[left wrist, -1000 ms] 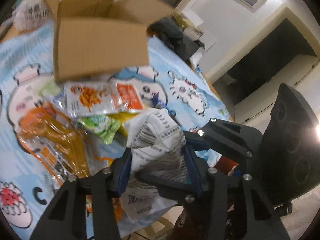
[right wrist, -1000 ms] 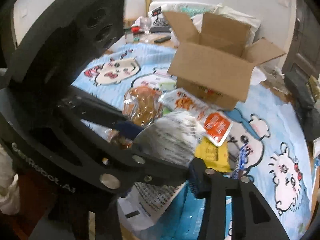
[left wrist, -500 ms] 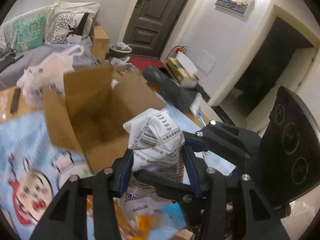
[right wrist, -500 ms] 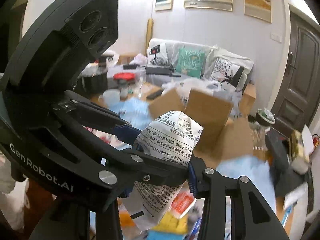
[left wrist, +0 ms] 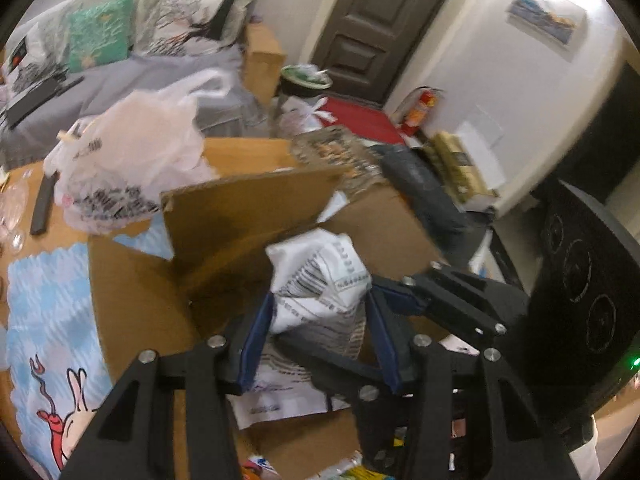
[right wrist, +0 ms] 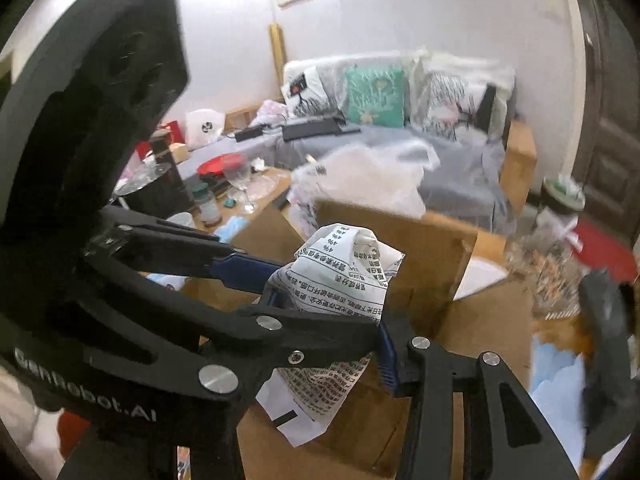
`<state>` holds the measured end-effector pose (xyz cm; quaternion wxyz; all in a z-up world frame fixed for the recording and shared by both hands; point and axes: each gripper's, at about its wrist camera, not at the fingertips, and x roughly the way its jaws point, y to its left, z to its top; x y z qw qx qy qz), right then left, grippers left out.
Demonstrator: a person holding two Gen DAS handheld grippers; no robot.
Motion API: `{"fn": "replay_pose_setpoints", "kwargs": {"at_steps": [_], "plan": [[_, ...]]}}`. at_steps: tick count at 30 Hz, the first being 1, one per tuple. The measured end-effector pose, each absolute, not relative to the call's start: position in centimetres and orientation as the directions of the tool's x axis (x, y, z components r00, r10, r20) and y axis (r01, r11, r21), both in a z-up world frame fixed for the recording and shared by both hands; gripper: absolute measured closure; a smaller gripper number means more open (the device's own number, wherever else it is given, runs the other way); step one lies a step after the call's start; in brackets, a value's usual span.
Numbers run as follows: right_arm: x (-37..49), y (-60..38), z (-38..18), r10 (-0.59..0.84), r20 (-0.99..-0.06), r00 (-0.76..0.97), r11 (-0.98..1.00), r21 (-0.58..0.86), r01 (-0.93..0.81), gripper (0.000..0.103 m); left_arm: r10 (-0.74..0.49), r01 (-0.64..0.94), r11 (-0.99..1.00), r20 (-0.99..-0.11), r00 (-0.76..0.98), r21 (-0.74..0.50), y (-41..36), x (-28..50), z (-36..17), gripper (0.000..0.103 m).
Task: Organize snacks
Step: 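Carry the white bag into the cardboard box and open the left gripper, then lower the right gripper onto the blue packet and close it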
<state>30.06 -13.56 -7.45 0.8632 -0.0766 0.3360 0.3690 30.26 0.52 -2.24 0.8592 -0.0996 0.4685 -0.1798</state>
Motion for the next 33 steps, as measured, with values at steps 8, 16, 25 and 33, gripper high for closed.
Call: {"fn": "replay_pose_setpoints", "kwargs": {"at_steps": [8,16,25,33], "plan": [[30.4,-15.6,-8.8,0.588,-0.628,0.509,0.739,0.162,-0.653,0.039,-0.358,0.214,0.934,-0.745,0.563,-0.286,1.7,28.3,-1.1,0.039],[23.6,-18.0,-5.9,0.63,-0.532,0.566,0.708,0.095,-0.699,0.016,-0.334,0.256,0.942,-0.666,0.667,-0.217,3.0,20.8,2.6,0.022],[13.5,-20.4,-7.5,0.561,-0.558,0.611,0.72,-0.036,-0.693,0.006,-0.275,0.218,0.961,-0.643,0.715,-0.169,4.7,10.7,-0.9,0.001],[7.9,-22.8,-12.8,0.468,-0.619,0.63,0.792,-0.022,-0.61,0.002,-0.325,0.256,0.945,-0.659,0.678,-0.202,3.9,6.4,-7.2,0.001]]}}
